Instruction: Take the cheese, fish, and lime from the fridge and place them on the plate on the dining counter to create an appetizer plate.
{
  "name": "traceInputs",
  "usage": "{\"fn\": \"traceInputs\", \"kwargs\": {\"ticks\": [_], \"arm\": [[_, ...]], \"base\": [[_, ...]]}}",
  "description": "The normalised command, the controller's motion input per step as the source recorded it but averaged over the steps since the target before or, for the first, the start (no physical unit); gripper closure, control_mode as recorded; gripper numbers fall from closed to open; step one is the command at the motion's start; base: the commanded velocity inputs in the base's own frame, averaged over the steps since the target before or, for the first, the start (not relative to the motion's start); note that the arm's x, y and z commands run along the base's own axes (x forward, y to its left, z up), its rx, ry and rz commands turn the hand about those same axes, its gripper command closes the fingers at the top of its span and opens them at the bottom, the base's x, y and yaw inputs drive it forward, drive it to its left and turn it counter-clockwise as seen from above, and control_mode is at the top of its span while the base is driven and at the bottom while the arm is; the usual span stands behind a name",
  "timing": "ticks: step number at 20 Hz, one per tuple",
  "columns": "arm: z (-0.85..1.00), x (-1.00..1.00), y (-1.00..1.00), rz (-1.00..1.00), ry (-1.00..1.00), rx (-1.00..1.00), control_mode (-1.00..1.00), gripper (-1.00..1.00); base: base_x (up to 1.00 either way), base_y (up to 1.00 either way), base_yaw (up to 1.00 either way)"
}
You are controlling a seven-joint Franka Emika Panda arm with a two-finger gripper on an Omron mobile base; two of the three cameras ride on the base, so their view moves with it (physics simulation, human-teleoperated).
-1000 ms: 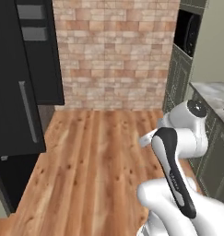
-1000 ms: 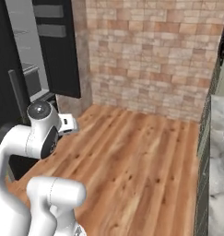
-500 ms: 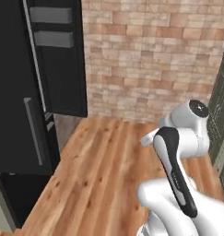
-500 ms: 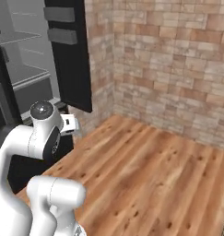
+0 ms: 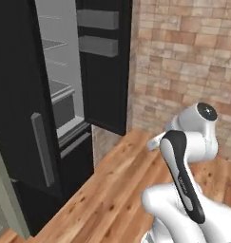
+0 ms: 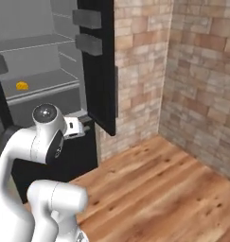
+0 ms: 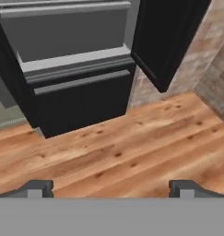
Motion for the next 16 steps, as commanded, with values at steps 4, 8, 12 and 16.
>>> {"fn": "traceInputs", "kwargs": {"ticks": [4, 8, 12, 16], "arm": [[0.00, 0.00, 0.00, 0.00, 0.00, 0.00, 1.00, -1.00], [0.00, 0.00, 0.00, 0.00, 0.00, 0.00, 1.00, -1.00], [0.00, 0.00, 0.00, 0.00, 0.00, 0.00, 1.00, -1.00], [0.00, 0.00, 0.00, 0.00, 0.00, 0.00, 1.00, -1.00]], "base": [[0.99, -0.16, 0.59], [0.85, -0.08, 0.59], [0.72, -0.02, 0.56], [0.68, -0.29, 0.52]]}}
